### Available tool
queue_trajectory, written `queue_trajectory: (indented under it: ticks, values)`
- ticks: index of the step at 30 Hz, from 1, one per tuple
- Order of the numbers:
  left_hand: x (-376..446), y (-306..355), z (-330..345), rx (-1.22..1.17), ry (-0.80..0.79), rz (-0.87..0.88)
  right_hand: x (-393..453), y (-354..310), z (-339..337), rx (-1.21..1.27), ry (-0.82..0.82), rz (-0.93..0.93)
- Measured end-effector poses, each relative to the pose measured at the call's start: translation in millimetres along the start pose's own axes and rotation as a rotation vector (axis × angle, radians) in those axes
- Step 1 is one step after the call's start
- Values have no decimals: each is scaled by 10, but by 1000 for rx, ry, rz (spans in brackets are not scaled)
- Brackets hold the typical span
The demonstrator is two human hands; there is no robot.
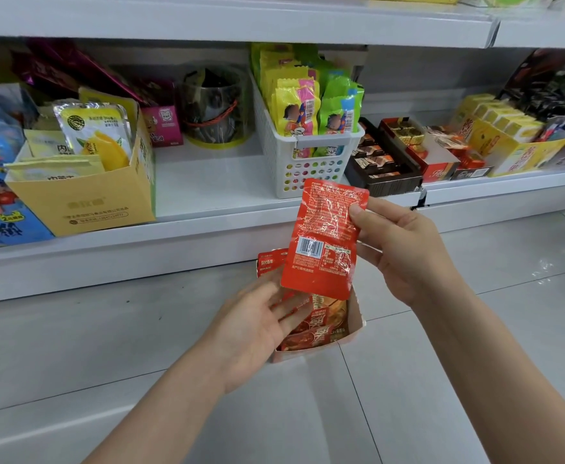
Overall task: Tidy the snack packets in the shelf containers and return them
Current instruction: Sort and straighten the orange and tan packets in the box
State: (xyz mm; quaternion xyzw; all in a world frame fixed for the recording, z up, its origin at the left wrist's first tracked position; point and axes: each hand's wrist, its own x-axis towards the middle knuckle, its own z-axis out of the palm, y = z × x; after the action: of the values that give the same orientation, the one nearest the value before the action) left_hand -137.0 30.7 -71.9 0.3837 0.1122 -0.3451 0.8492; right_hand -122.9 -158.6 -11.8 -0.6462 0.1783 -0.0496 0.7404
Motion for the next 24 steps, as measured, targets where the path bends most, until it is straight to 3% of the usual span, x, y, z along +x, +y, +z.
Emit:
queue_trajectory:
  ticks: [4, 7, 10, 15, 19, 24]
  values:
    - [-64, 15, 108, -202, -89, -291, -15, 43, -17, 18, -105, 1]
    - [-116, 57, 222, -407, -188, -366, -18, 98, 4, 82, -193, 18]
    - [-35, 46, 294, -443, -49, -226, 10, 129, 27, 131, -188, 64]
    - [45, 24, 239, -164, 195, 87, 36, 9, -94, 202, -197, 157]
    - [3, -17, 188, -40, 206, 162, -3, -36, -115, -59, -223, 24]
    - [-12, -38, 191, -32, 99, 173, 18, 1, -90, -32, -56, -21]
